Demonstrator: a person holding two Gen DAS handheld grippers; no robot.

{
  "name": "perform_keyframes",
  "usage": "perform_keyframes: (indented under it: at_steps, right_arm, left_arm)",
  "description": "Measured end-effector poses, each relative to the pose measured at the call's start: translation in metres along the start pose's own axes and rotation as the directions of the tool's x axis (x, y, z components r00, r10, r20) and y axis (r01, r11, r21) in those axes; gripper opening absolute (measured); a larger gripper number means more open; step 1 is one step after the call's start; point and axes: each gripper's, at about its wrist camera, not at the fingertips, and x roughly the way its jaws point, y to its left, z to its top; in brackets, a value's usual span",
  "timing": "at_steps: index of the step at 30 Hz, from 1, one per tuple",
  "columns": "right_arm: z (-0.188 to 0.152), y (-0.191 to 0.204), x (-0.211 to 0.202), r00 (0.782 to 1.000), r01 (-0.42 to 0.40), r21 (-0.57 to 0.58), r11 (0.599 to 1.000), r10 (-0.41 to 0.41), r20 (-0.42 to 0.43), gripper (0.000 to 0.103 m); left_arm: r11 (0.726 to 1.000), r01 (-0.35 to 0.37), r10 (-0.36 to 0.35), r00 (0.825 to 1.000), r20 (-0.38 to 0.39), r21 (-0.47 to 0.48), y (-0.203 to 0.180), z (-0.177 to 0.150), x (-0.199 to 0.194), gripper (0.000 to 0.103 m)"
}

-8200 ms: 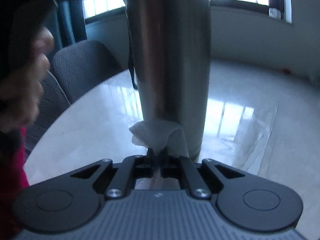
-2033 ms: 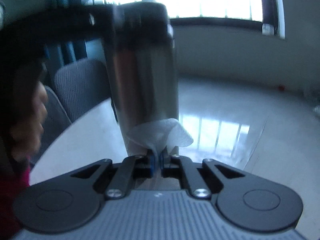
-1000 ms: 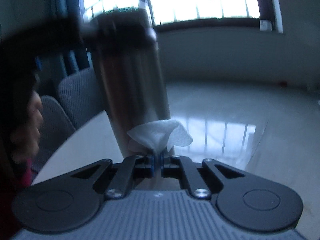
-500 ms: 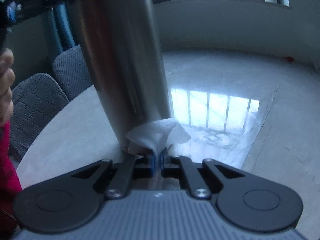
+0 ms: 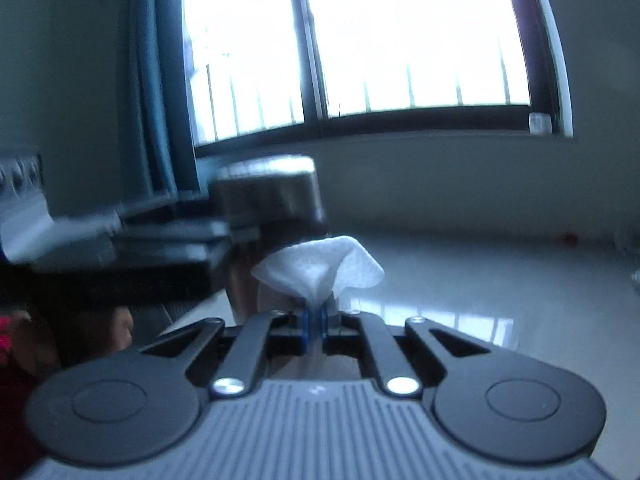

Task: Clean container
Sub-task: 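Rub the tissue against the thermos bottom while the left gripper tilts the thermos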

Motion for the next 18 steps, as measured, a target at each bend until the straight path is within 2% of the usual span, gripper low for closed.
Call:
perform_keyframes:
  at_steps: [4,7,14,18]
  right_arm:
    - [-0.006,0.006,-0.005,1.000,-0.004,0.004,1.000,0.004,0.018,0.005]
    - [-0.016,0.000,-0.007,1.000,-0.008,0.037,0.999,0.008,0.001,0.005]
    - [-0.037,-0.028,0.025,0.995,-0.007,0.112,0.994,0.017,-0.094,0.005]
    - [-0.053,-0.035,0.046,0.984,0.001,0.146,0.989,0.024,-0.174,0.005]
  left_arm:
    - [1.000,0.001,-0.001,1.000,0.000,-0.002,0.000,0.000,0.000,0.076]
    - [1.000,-0.002,0.002,1.000,0.000,0.002,-0.001,-0.001,0.001,0.076]
    - [1.000,-0.007,0.007,1.000,-0.001,0.003,-0.002,-0.001,0.000,0.076]
    - [1.000,-0.009,0.009,1.000,-0.001,0.004,-0.003,-0.002,0.000,0.076]
